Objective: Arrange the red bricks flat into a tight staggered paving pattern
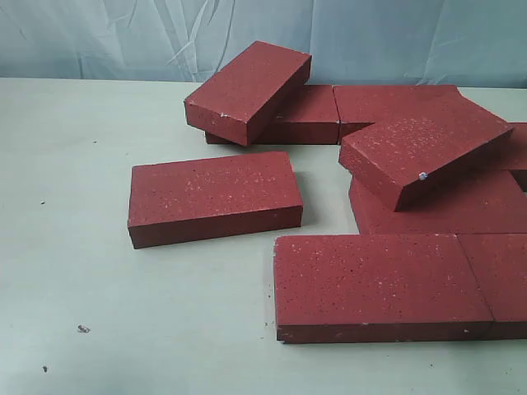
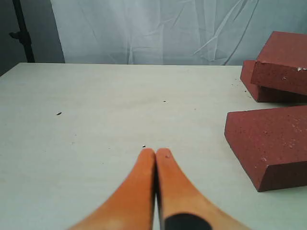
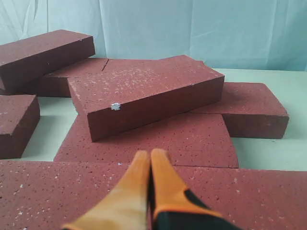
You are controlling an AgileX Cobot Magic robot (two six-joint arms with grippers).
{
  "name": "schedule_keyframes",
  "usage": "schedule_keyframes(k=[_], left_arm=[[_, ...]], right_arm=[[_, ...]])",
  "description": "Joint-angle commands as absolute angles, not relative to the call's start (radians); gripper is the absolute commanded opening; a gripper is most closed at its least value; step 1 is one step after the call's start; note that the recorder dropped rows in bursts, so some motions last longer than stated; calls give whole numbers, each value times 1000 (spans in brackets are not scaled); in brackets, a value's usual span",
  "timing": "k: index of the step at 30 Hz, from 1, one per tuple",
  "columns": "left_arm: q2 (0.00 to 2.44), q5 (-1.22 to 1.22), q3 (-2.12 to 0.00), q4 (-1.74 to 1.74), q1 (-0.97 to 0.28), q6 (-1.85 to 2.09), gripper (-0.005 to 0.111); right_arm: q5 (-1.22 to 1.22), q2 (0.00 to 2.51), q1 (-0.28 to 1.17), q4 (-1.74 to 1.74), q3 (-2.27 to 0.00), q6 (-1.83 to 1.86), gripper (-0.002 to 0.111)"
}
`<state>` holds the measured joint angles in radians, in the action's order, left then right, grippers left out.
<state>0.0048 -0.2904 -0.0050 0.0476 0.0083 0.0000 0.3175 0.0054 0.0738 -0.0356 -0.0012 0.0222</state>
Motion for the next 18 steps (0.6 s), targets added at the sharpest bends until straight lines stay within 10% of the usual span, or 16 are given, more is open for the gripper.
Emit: schedule_keyframes(k=[1,18], left_arm=[[0,-288,0,44,7,0,0],[0,-288,0,44,7,0,0]], right_arm=[[305,0,69,-32,0,21,-1],[256,0,69,-30,0,21,-1]])
